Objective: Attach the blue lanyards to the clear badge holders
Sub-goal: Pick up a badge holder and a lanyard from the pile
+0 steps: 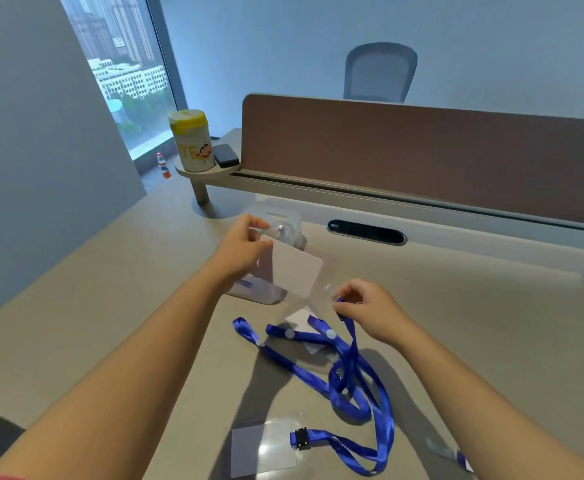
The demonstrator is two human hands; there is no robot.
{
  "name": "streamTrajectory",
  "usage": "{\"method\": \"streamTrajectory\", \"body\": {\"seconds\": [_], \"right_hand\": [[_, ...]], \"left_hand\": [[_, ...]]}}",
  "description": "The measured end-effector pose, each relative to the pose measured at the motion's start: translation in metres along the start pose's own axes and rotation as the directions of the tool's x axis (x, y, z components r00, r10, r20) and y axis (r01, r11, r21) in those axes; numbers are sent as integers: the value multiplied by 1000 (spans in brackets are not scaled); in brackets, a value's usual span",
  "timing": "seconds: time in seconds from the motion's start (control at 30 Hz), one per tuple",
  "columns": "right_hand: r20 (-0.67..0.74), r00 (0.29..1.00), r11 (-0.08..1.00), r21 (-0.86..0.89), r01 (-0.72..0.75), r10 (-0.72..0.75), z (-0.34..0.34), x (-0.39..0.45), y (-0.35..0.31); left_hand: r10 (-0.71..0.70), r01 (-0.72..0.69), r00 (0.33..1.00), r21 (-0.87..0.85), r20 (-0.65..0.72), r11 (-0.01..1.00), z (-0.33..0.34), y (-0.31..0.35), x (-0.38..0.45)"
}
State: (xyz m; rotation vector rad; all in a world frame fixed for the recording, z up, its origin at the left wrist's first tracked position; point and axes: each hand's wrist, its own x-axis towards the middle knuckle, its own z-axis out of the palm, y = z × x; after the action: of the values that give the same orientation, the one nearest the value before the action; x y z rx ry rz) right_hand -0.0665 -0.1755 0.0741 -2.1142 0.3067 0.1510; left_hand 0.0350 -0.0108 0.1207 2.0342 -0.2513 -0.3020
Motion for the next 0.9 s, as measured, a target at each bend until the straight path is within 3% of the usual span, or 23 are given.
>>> {"method": "streamTrajectory", "body": {"seconds": [0.2,0.37,0.53,0.67,0.8,0.9], "right_hand": [[-97,989,989,87,117,-108,-10,2,-20],[-138,974,969,145,200,-181,-21,6,-46],[-117,948,945,-184,271,-294,-21,11,-67],[-89,937,864,-424,272,-338,-23,8,-73],[-74,942,803,-547,237,-328,-24,5,-69],[-129,935,818,-533,215,-330,-23,6,-64]], "left_hand": [[-185,170,979,-155,-85,973,-3,-14,4],[-280,273,958,-96,-68,957,1,-20,5],[60,-58,998,91,-21,994,3,1,3],[269,-315,948,379,171,870,9,13,3],[340,-373,925,583,170,722,14,17,0],[320,-374,927,554,196,744,18,20,-6]]}}
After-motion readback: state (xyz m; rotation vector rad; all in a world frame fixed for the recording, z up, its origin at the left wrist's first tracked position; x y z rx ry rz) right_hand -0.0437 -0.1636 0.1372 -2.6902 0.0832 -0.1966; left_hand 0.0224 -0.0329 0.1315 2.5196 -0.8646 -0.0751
